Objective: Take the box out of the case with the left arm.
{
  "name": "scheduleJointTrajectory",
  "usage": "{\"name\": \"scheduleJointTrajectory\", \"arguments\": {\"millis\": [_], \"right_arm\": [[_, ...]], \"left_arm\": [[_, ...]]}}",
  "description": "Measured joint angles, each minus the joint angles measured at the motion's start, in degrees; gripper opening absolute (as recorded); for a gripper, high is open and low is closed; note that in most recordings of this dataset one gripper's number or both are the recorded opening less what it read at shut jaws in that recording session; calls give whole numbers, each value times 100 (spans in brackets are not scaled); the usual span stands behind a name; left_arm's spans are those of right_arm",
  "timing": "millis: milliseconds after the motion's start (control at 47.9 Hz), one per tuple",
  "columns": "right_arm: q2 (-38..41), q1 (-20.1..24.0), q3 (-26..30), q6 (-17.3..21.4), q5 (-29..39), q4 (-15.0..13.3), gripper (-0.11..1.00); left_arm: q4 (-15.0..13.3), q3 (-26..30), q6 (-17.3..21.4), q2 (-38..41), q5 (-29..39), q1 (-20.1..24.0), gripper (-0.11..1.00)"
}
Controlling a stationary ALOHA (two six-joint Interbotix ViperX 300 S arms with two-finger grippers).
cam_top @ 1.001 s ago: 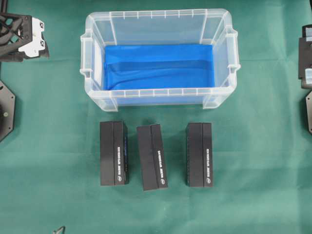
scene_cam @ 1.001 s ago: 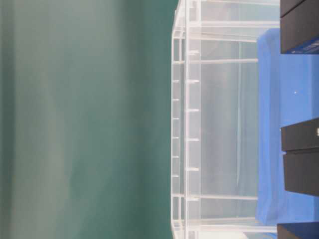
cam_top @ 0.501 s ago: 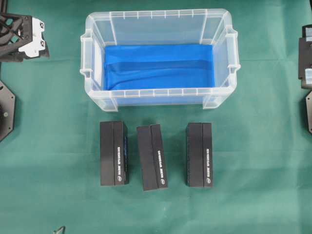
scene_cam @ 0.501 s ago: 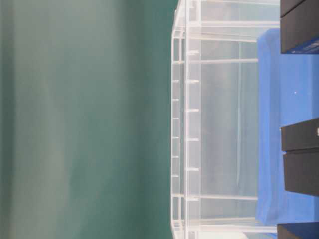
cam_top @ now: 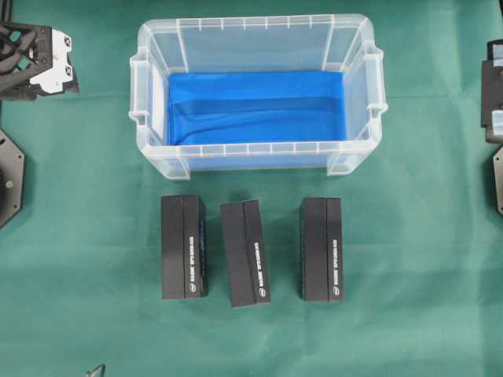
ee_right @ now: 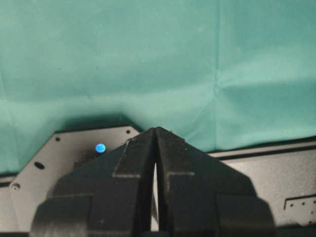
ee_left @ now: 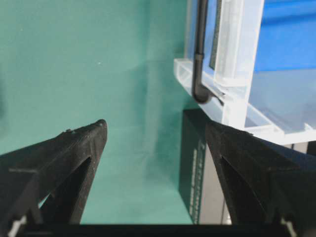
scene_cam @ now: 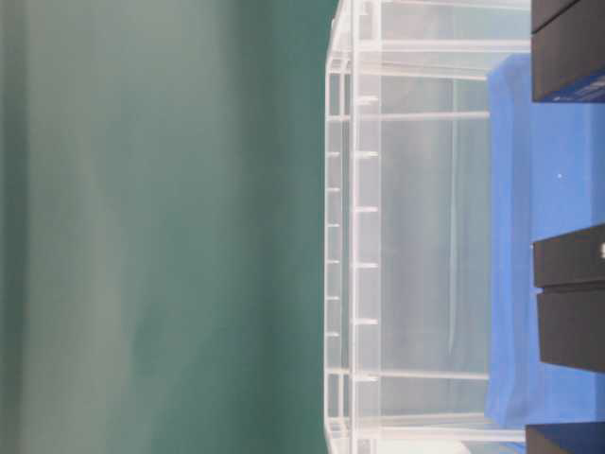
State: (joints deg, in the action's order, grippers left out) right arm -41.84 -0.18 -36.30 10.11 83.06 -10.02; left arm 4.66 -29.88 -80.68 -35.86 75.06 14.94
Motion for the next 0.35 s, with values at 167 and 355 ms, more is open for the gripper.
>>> {"name": "scheduleJointTrajectory", "arguments": {"millis": [167,355], "right_arm": [[0,9,0,9,-9,0,0],[0,9,0,9,-9,0,0]], "left_arm": [[0,-26,-9,-26,0,0,76],[9,-26,-18,-26,0,-9,76]]}}
